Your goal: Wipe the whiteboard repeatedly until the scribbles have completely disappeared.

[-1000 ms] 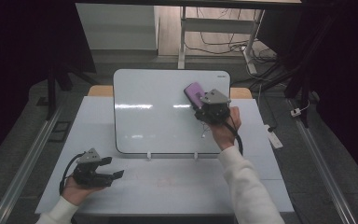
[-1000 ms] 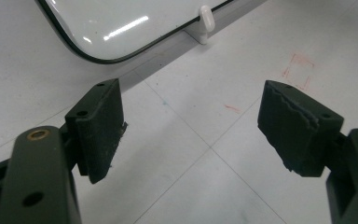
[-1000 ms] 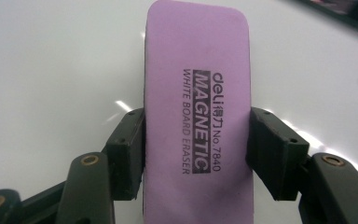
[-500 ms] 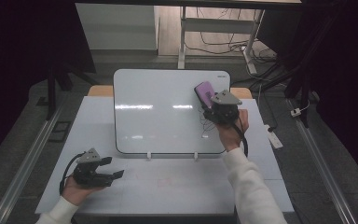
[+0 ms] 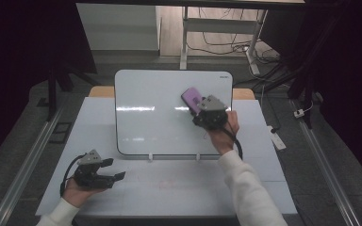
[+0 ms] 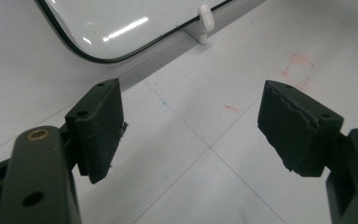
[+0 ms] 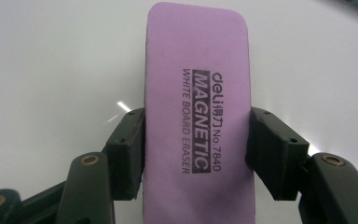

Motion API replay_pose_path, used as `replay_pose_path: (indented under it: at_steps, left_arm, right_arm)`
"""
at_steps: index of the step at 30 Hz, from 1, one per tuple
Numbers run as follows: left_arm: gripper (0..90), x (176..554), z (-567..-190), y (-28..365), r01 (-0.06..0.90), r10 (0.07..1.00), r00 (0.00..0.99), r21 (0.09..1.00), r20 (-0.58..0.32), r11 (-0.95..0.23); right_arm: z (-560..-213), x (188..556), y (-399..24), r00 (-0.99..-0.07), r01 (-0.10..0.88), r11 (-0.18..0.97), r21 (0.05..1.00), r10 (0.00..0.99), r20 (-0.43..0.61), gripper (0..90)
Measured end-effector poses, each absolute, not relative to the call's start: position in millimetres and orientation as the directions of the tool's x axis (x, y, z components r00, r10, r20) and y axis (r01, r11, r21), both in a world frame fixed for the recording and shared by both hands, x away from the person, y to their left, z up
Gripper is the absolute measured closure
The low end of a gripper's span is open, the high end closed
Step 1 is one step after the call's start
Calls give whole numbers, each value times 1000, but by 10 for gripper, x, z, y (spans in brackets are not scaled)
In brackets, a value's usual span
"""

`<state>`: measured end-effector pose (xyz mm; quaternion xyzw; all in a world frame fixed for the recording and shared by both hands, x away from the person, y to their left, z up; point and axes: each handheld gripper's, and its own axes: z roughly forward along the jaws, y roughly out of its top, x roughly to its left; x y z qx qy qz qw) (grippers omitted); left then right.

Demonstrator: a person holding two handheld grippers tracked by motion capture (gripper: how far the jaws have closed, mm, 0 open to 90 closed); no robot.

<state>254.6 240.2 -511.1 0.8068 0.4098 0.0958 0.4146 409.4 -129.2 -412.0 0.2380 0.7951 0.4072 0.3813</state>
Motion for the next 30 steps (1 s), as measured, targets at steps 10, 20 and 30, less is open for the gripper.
replay_pose_path:
  at_steps: [10, 20, 30]
  left_arm:
    - [236, 2547, -5110, 2405, 582, 740, 646, 748, -188, -318]
    - [236, 2553, -5113, 2390, 582, 739, 648, 746, -185, -324]
    - [236, 2548, -5108, 2391, 579, 739, 648, 748, -182, -324]
  right_arm:
    - [-4256, 3954, -1602, -535, 107, 544, 832, 737, -413, 405]
    - [-4452, 3799, -1632, -546, 127, 538, 833, 739, -394, 405]
    - [-4707, 3547, -1630, -569, 111, 620, 777, 680, -462, 405]
